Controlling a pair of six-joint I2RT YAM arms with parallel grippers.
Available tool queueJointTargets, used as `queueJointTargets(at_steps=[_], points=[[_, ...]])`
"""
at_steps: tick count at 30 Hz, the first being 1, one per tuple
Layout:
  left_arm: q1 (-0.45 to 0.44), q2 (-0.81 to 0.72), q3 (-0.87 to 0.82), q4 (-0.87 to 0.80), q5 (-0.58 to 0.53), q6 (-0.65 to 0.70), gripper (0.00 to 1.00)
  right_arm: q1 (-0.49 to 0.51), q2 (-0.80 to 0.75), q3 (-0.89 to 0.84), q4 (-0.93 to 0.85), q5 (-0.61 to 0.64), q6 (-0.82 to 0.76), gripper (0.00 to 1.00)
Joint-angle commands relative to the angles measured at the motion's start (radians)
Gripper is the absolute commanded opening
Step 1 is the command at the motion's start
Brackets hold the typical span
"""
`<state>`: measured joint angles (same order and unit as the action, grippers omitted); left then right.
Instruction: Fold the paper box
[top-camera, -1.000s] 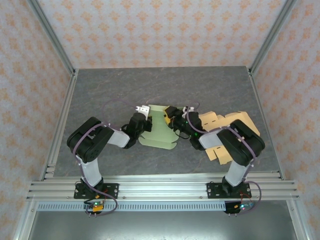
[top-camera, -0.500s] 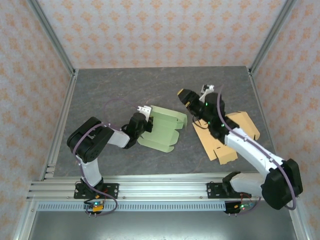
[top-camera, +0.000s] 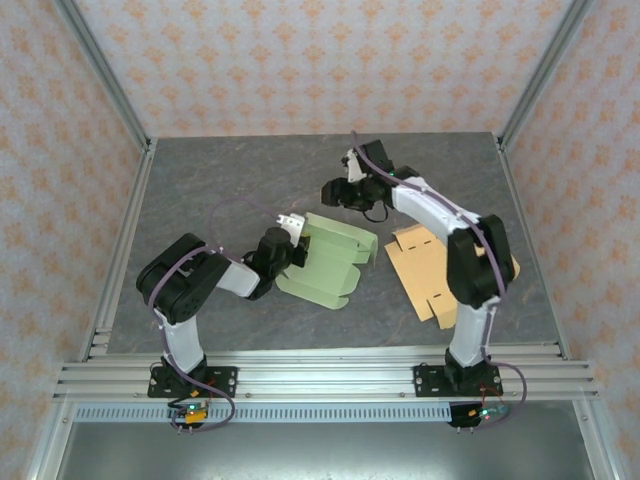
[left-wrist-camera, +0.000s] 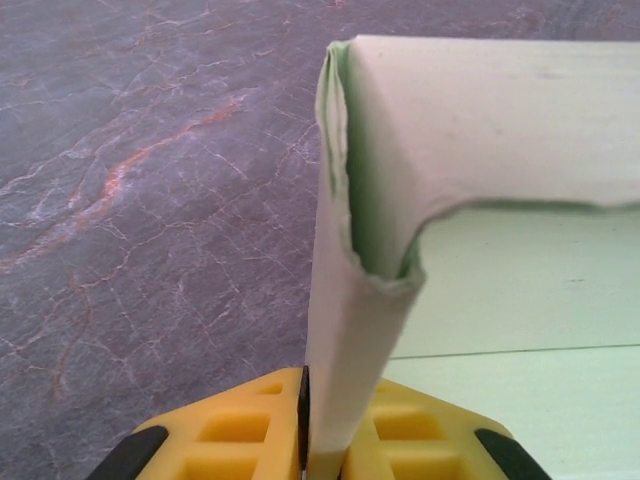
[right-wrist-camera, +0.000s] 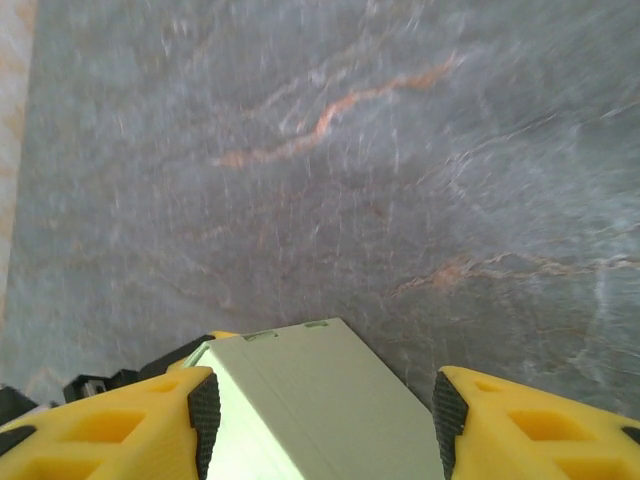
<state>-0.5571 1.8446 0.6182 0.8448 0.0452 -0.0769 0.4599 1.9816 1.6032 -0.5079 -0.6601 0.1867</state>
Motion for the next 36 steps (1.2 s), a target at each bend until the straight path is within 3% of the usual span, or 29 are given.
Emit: queueJointTargets(at_steps=[1,11,21,25,36], points=[[-0.011,0.018,-0.005,0.059,-0.004,0.016,0.16,0.026,0.034,0.072,-0.113,-0.131,-0.085,0.59],[-0.013,0.029,-0.007,0.076,-0.019,0.013,0.22,0.055,0.105,0.078,-0.151,-0.058,-0.14,0.55],[-0.013,-0.105,-0.097,0.108,-0.08,0.017,0.35,0.059,0.104,0.034,-0.122,-0.017,-0.126,0.48],[-0.013,-0.077,-0.054,0.103,-0.097,0.031,0.25,0.06,0.103,0.016,-0.114,-0.047,-0.099,0.45],[-0.058,0.048,0.028,0.116,-0.092,0.09,0.1,0.06,0.057,-0.098,0.03,-0.11,0.087,0.41]])
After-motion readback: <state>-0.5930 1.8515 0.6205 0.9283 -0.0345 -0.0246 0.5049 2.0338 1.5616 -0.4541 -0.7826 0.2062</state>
